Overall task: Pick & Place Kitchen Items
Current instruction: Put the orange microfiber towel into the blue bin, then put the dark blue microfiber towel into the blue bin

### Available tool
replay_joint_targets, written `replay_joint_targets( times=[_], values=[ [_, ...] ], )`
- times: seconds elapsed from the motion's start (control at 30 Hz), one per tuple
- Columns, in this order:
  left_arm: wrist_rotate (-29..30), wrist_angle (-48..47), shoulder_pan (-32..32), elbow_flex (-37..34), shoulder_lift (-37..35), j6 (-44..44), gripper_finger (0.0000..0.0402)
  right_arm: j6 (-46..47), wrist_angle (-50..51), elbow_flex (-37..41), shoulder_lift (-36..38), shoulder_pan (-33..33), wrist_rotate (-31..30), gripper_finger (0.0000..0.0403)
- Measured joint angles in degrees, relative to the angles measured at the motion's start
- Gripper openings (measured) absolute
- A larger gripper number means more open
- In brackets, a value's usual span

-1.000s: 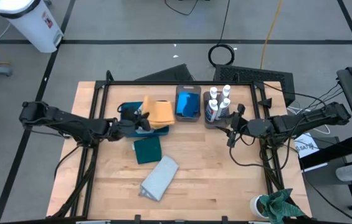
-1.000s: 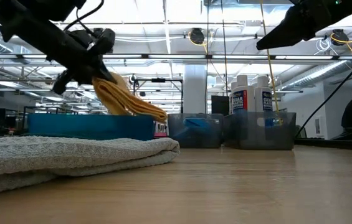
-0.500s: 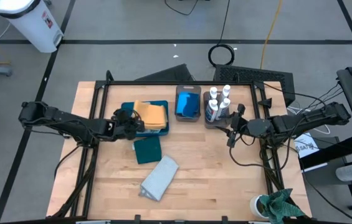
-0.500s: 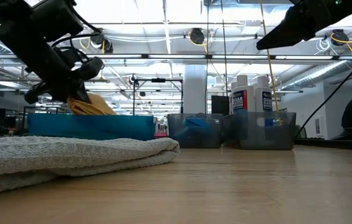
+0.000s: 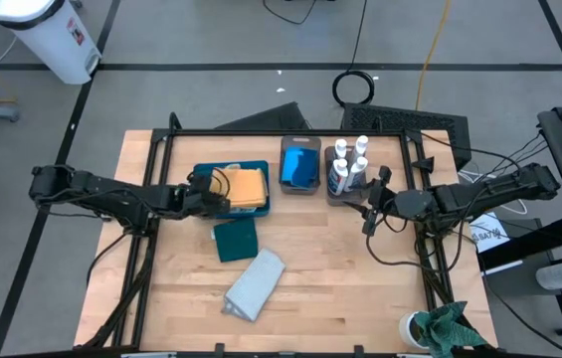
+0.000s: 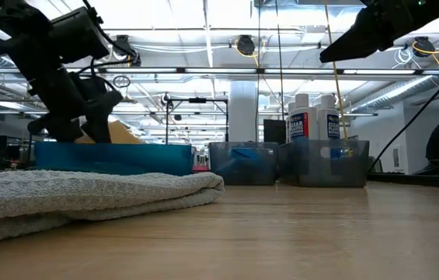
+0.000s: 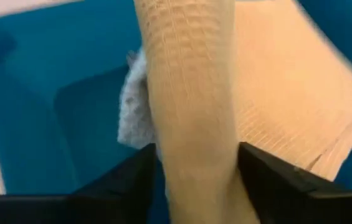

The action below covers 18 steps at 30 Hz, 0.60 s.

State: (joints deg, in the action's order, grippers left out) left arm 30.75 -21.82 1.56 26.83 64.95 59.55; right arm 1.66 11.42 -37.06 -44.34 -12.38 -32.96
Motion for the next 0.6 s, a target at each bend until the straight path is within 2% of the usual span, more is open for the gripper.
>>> replay_joint_targets(
  times=[0.1,0.23,0.4,0.5,0.6],
  values=[
    [-5.3,-0.4,1.3,0.0,-1.0,-5.1,0.027,0.5,0.1,0.0,0.0,0.0,0.0,0.0171],
    [-8.7,-4.0,3.2,1.0,-5.1,-5.4,0.0304,0.2,0.5,0.0,0.0,0.0,0.0,0.0171],
    [-5.6,-8.9,4.6,2.3,-11.7,-5.8,0.0316,-0.4,0.5,0.0,0.0,0.0,0.0,0.0171],
    [-5.0,-8.6,5.0,2.4,-15.3,-6.8,0.0317,-0.4,0.9,0.0,0.0,0.0,0.0,0.0171],
    [-7.2,-4.7,4.8,2.4,-18.0,-8.6,0.0317,0.1,0.9,0.0,0.0,0.0,0.0,0.0171]
  ],
)
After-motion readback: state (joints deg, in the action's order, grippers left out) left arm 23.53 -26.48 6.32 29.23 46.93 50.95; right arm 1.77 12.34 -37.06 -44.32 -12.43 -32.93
